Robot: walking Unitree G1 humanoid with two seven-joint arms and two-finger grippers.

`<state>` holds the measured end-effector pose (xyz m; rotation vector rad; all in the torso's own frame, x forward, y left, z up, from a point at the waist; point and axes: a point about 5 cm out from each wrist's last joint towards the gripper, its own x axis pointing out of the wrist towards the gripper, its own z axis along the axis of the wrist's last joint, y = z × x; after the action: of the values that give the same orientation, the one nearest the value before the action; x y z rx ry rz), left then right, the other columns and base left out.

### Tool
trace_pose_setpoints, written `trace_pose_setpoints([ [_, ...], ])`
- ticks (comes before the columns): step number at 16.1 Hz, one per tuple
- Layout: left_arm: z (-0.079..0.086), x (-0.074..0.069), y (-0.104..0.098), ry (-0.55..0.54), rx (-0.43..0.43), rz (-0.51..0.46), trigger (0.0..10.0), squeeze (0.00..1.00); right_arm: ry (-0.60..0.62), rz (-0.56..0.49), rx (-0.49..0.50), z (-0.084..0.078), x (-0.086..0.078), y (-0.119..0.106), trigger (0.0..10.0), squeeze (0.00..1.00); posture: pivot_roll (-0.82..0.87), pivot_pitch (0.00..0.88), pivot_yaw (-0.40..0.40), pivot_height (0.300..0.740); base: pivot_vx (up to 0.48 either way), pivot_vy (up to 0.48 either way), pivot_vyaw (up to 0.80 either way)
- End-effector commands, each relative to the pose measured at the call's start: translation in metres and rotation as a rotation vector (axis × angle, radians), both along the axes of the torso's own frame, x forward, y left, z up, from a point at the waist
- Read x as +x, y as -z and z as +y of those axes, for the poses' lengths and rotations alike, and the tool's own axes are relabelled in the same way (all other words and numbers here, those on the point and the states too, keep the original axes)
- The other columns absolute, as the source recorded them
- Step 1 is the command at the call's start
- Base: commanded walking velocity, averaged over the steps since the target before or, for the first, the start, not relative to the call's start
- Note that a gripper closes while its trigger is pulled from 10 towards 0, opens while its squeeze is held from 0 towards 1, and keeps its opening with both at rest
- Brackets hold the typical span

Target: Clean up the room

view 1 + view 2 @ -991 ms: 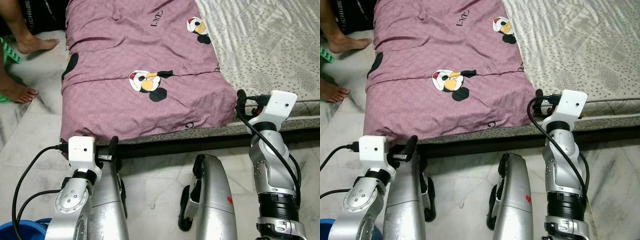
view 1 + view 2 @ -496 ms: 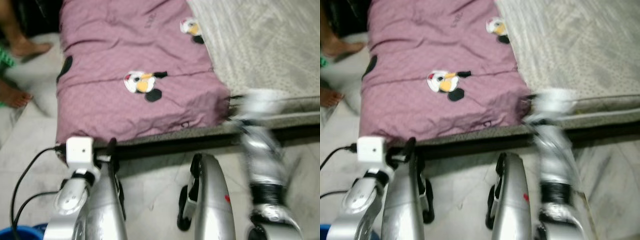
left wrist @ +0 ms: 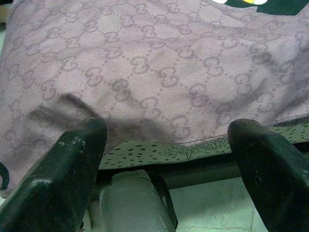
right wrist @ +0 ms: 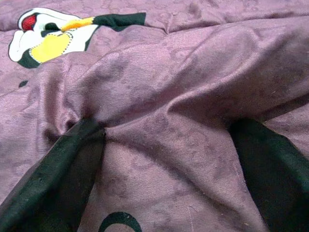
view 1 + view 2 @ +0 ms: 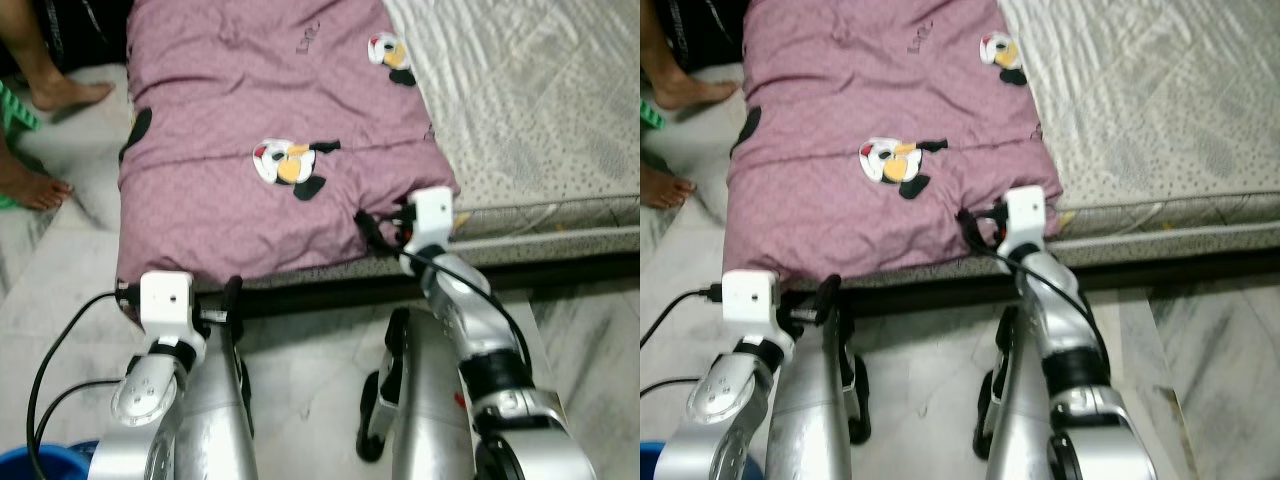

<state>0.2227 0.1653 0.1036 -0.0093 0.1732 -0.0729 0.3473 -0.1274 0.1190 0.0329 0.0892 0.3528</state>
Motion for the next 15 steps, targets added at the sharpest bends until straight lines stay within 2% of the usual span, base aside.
trace_pose_setpoints([
  [1,0.001,-0.005,0.003,0.005,0.003,0.022,10.0,0.0,0.003,0.025,-0.007,0.005,-0.002,0.008,0.0,0.0,0.14,0.288,-0.003,0.537,0.0,0.0,0.0],
  [3,0.002,-0.006,0.002,0.004,0.006,0.024,10.0,0.0,0.028,0.041,-0.023,0.008,-0.003,0.014,0.0,0.0,0.14,0.29,-0.003,0.537,0.0,0.0,0.0],
  [5,0.002,-0.007,0.003,0.005,0.008,0.029,10.0,0.0,0.11,0.098,-0.094,-0.001,-0.004,0.027,0.0,0.0,0.15,0.289,-0.007,0.537,0.0,0.0,0.0],
  [7,0.002,-0.008,0.004,0.005,0.013,0.035,10.0,0.0,0.218,0.238,-0.093,-0.02,-0.008,0.046,0.0,0.0,0.15,0.287,-0.009,0.537,0.0,0.0,0.0],
  [8,0.002,-0.008,0.005,0.005,0.014,0.037,10.0,0.0,0.235,0.269,-0.087,-0.024,-0.011,0.05,0.0,0.0,0.15,0.285,-0.01,0.537,0.0,0.0,0.0],
  [10,0.003,-0.01,0.007,0.005,0.017,0.049,10.0,0.0,0.335,0.384,-0.089,-0.05,-0.027,0.07,0.0,0.0,0.15,0.284,-0.012,0.537,0.0,0.0,0.0],
  [11,0.003,-0.01,0.007,0.005,0.017,0.05,10.0,0.0,0.35,0.394,-0.09,-0.053,-0.028,0.072,0.0,0.0,0.15,0.284,-0.012,0.537,0.0,0.0,0.0],
  [13,0.003,-0.009,0.008,0.008,0.02,0.055,10.0,0.0,0.436,0.434,-0.094,-0.072,-0.038,0.078,0.0,0.0,0.15,0.277,-0.014,0.537,0.0,0.0,0.0],
  [14,0.003,-0.009,0.009,0.012,0.022,0.057,10.0,0.0,0.488,0.419,-0.094,-0.081,-0.041,0.076,0.0,0.0,0.15,0.274,-0.013,0.537,0.0,0.0,0.0],
  [15,0.003,-0.008,0.009,0.014,0.024,0.057,10.0,0.0,0.571,0.302,-0.116,-0.092,-0.039,0.058,0.2,0.0,0.14,0.271,-0.011,0.537,0.0,0.0,0.0],
])
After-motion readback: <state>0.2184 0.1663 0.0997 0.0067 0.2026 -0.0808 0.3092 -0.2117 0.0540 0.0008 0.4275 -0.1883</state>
